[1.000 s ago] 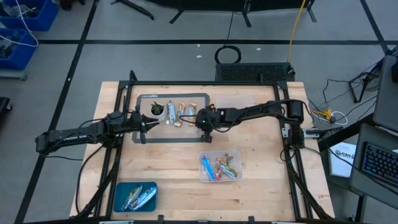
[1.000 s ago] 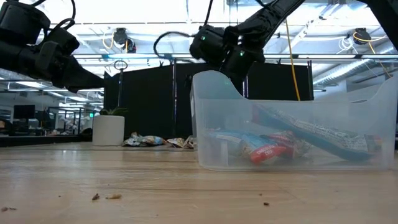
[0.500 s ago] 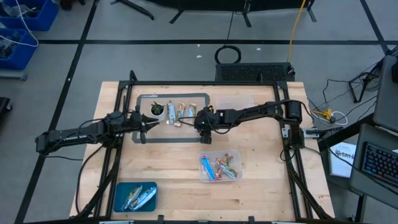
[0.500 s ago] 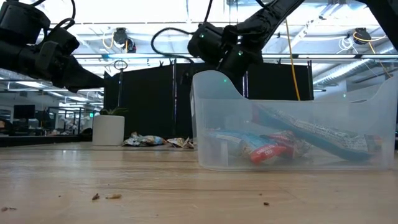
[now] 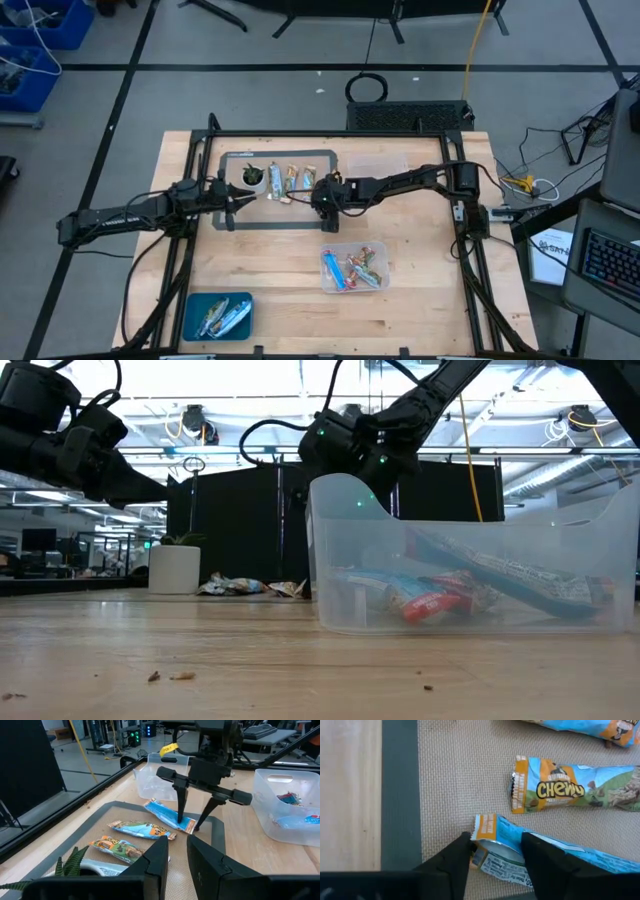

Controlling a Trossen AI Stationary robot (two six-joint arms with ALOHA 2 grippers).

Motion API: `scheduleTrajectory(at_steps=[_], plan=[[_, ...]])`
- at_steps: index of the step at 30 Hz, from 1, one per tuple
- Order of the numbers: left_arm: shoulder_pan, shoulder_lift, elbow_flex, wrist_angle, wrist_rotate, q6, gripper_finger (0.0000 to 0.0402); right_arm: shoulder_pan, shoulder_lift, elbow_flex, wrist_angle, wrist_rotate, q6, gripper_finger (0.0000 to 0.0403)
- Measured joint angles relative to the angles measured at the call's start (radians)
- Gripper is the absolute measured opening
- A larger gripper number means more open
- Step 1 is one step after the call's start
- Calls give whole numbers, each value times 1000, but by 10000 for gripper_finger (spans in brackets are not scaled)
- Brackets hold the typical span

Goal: Pick and place Granola Bars by type
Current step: Put the yellow granola bar into the top transparent bin

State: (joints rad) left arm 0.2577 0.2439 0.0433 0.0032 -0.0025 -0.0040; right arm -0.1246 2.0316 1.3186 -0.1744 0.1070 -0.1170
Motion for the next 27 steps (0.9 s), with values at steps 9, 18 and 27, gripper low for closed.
scheduleTrajectory(at_steps=[9, 18, 27], plan=[[0, 0, 0, 0, 0, 0, 76, 0, -9, 0, -1, -2, 7, 88], [0, 0, 0, 0, 0, 0, 76, 2, -15, 0, -23, 0, -1, 12], [0, 0, 0, 0, 0, 0, 76, 9, -30, 0, -54, 1, -20, 5]])
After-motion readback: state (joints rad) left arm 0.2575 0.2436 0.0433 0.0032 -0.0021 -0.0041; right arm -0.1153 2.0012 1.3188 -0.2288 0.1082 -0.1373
